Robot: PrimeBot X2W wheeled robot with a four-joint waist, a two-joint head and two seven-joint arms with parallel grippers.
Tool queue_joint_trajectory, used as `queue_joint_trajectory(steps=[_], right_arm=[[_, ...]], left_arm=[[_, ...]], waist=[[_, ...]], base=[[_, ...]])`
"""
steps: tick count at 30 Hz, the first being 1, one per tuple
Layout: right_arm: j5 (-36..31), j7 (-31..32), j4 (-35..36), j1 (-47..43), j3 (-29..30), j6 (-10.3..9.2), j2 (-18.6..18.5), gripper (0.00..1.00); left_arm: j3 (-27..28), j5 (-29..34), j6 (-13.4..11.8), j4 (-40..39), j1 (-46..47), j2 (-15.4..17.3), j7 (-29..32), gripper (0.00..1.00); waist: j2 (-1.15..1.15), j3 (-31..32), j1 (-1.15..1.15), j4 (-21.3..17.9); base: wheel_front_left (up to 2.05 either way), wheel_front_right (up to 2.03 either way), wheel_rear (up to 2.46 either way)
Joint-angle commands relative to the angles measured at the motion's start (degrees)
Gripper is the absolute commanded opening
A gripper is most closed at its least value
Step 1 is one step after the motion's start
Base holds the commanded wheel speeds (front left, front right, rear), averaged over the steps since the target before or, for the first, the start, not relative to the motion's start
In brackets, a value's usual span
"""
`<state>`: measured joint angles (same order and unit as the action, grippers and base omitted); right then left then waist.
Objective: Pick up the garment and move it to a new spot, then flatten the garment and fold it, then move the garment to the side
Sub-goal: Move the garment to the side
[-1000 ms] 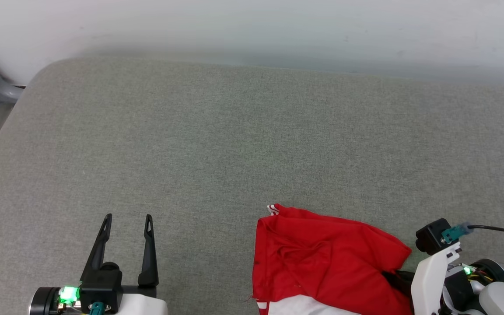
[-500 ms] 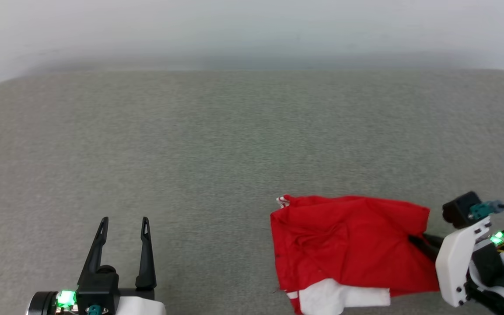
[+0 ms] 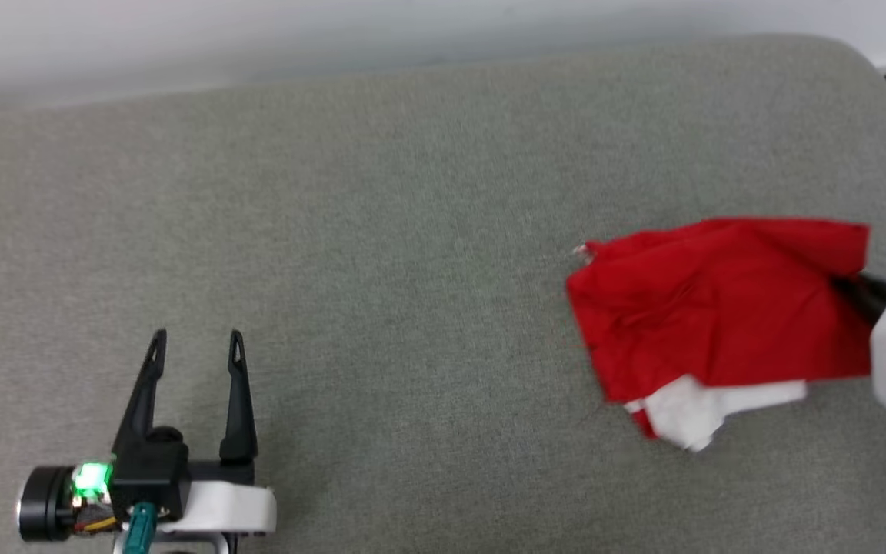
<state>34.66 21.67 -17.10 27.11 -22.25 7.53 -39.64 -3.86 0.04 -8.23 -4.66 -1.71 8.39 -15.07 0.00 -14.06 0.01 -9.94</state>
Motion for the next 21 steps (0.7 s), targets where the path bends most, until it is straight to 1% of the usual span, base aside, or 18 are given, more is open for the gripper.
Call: queue_joint_trajectory(steps=[1,5,8,14,17,21], right_arm=[[-0.6,0.0,-0.7,1.9,1.3,-0.1,-0.5,0.0],[-2.2,0.1,-3.9,5.3,6.1,-0.1,-1.9,0.0],[-3.4,0.3,-6.5,7.4,9.8,-0.09,-2.3,0.0],[-6.5,0.9,-11.4,11.6,16.8,-0.1,-4.5,0.0],[-8.1,0.9,-14.2,13.7,20.4,-0.1,-4.7,0.0],[-10.8,0.3,-18.0,16.3,23.2,-0.1,-5.4,0.0]], left_arm=[[0.0,0.3,0.1,-0.6,1.4,0.4,-0.1,1.0],[-0.5,0.8,0.3,-1.9,3.8,1.3,-0.1,1.0],[-0.6,1.1,-0.4,-2.8,5.4,1.6,-0.1,1.0],[-0.8,1.3,-1.5,-5.3,7.8,2.8,-0.1,1.0],[-1.0,1.4,-1.9,-6.2,9.0,3.3,-0.1,1.0],[-1.5,1.4,-2.2,-7.1,10.1,4.3,-0.1,1.0]], waist=[[0.0,-3.1,-0.01,-0.5],[0.0,-7.7,-0.01,0.2],[0.0,-10.9,-0.01,0.7],[0.0,-16.6,-0.01,1.3],[0.0,-18.6,-0.01,1.4],[0.0,-20.0,-0.01,1.8]], base=[[0.0,0.0,0.0],[0.0,0.0,0.0],[0.0,0.0,0.0],[0.0,0.0,0.0],[0.0,0.0,0.0],[0.0,0.0,0.0]])
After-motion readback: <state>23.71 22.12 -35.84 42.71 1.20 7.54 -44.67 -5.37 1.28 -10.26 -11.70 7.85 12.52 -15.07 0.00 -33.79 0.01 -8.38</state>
